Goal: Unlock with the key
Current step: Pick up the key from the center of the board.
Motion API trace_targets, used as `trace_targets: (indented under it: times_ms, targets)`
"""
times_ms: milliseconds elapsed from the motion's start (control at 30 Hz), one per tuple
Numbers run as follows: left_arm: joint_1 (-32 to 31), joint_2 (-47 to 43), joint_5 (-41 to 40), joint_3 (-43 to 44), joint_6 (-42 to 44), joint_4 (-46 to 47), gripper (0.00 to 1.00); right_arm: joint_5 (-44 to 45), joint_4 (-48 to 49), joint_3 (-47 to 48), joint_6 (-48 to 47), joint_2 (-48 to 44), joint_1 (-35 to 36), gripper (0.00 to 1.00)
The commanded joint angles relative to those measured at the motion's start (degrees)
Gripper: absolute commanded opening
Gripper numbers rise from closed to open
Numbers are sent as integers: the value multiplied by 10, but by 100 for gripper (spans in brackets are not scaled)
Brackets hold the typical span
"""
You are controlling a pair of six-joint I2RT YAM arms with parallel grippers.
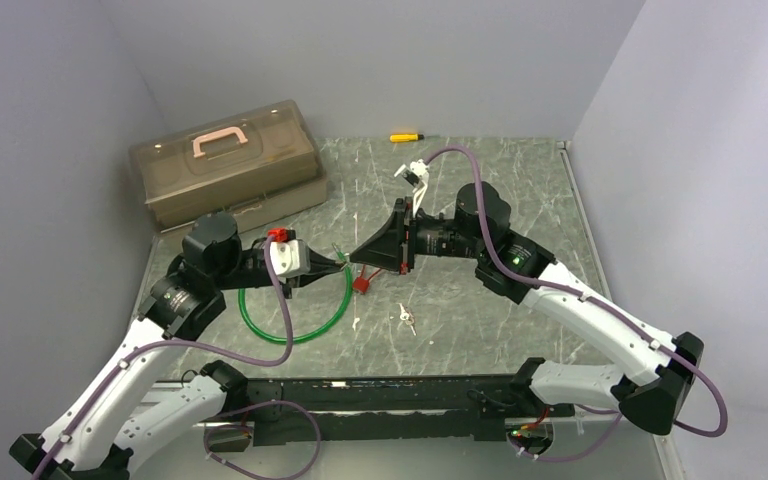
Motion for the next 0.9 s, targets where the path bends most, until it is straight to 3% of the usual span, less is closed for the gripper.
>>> trace_targets:
  times_ms: [0,433,533,667,800,867]
  targets:
    - [-2,-11,12,42,12,-40,0,39,-40,-2,-40,-19,-3,0]
    - [-2,-1,17,75,-3,-69,0,40,-78,4,-60,-20,-2,0]
    - [-2,4,20,88,0,-87,0,48,-103,15,-81,-20,-2,8]
    - [-2,16,35,111,13,-124,0,72,-151,48,-126,-18,-3,27]
    - [-2,24,53,120,26,-150,0,83,-192,97,-176,-8,-3,57]
    - [-2,30,55,123,27,-166,0,93,-213,125,-201,-3,-3,64]
